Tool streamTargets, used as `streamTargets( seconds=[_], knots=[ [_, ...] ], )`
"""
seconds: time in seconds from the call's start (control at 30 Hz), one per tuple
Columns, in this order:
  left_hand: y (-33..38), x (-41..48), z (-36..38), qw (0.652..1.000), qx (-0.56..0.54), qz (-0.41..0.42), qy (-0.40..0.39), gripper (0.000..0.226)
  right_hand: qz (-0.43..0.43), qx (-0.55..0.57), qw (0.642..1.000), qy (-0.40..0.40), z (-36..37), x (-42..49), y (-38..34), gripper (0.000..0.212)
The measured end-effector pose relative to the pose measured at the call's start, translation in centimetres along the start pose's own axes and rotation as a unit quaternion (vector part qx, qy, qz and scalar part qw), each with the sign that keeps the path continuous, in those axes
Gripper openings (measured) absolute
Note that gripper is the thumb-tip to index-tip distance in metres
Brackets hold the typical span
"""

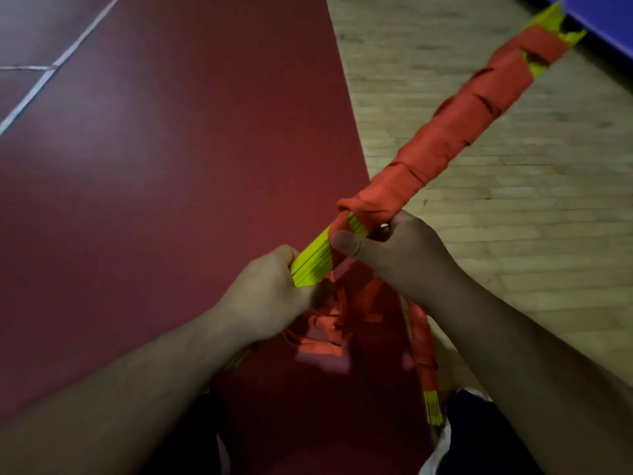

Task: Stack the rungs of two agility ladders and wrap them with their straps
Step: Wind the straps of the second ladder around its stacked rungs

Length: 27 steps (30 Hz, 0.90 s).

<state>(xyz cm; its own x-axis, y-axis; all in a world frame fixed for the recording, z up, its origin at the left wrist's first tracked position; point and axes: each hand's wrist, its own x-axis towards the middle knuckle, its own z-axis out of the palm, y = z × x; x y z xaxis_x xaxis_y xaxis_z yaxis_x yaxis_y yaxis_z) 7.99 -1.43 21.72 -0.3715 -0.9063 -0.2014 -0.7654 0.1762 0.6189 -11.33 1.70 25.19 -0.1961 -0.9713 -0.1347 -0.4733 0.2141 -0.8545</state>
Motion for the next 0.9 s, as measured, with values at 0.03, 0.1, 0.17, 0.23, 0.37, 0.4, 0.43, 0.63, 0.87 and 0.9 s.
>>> streamTargets(
  seconds=[0.03, 0.1, 0.17, 0.23, 0.37, 0.4, 0.43, 0.63, 0.87, 0.9],
  knots=[
    [0.0, 0.0, 0.0, 0.999, 0.02, -0.002, 0.027, 0.043, -0.001, 0.009, 1.0, 0.008, 0.2, 0.0, -0.1, 0.045],
    [0.0, 0.1, 0.1, 0.999, 0.034, 0.007, 0.033, 0.047, -0.001, 0.027, 0.999, 0.042, 0.6, -0.2, -0.3, 0.035],
    [-0.1, 0.1, 0.3, 0.999, 0.006, 0.028, -0.016, 0.042, 0.011, 0.067, 0.993, 0.092, 0.9, -0.3, 0.1, 0.041],
    [-0.3, 0.3, -0.1, 0.995, -0.041, 0.053, -0.072, 0.034, 0.022, 0.11, 0.986, 0.122, 0.7, -0.1, 0.2, 0.03],
    [-0.3, 0.6, -1.8, 0.963, -0.181, 0.078, -0.183, 0.047, -0.019, 0.177, 0.981, 0.072, 0.2, 0.0, 0.0, 0.027],
    [-0.2, 0.4, -1.9, 0.939, -0.243, 0.082, -0.23, 0.046, -0.027, 0.184, 0.981, 0.062, 0.2, -0.1, -0.1, 0.032],
    [-0.1, 0.2, -1.9, 0.915, -0.293, 0.087, -0.265, 0.04, -0.031, 0.186, 0.98, 0.056, 0.2, -0.1, -0.1, 0.036],
    [0.1, -0.3, -1.1, 0.895, -0.379, 0.082, -0.22, 0.019, 0.02, 0.11, 0.993, 0.023, -0.4, 0.4, -0.3, 0.073],
    [0.1, -0.3, -0.3, 0.955, -0.243, 0.076, -0.153, 0.022, 0.065, 0.082, 0.994, 0.005, 0.6, 0.2, -0.2, 0.059],
    [0.1, -0.3, 0.0, 0.967, -0.201, 0.074, -0.136, 0.028, 0.077, 0.105, 0.991, 0.017, 0.8, 0.2, 0.0, 0.055]
  ],
)
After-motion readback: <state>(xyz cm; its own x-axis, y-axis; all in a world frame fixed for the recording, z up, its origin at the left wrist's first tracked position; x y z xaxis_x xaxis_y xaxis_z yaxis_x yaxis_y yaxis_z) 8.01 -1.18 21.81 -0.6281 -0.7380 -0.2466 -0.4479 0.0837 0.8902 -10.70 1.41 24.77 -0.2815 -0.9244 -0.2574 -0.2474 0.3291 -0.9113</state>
